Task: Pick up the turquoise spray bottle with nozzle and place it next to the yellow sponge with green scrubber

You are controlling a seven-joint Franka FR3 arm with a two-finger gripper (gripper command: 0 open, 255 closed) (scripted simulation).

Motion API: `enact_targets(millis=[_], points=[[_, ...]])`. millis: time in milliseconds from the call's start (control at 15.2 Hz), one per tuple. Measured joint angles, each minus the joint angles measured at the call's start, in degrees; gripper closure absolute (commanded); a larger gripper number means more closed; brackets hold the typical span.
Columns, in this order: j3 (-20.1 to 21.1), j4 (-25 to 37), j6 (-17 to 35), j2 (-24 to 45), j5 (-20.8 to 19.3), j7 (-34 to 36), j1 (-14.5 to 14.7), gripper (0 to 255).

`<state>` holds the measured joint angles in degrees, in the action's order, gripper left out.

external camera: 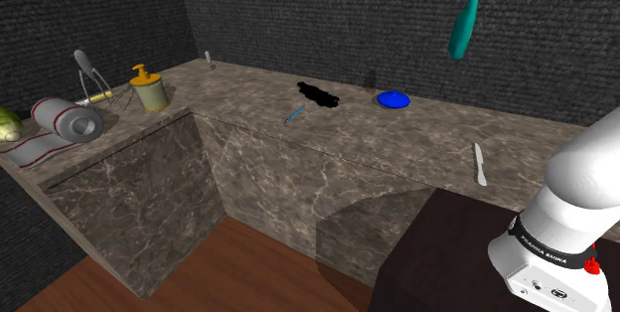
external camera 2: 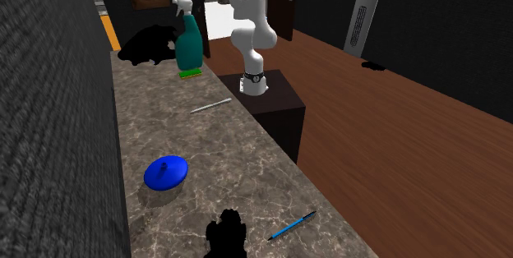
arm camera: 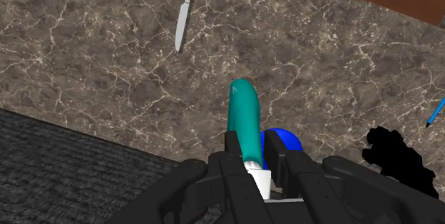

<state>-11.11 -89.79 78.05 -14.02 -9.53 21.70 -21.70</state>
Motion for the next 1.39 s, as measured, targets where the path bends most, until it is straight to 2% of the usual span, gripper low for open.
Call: enact_targets(millis=[396,660,1386], points=[[-3.39,-7.64,0.48,-8.23,-2.63,-5.67,-2.33,255],[-5.97,-10.45,-0.15,-12.56,-4.63,-9.87,-3.88,255],[-15.09,-13.25,-1.34,-20.15,-11.01,-23.17,-7.84,255]])
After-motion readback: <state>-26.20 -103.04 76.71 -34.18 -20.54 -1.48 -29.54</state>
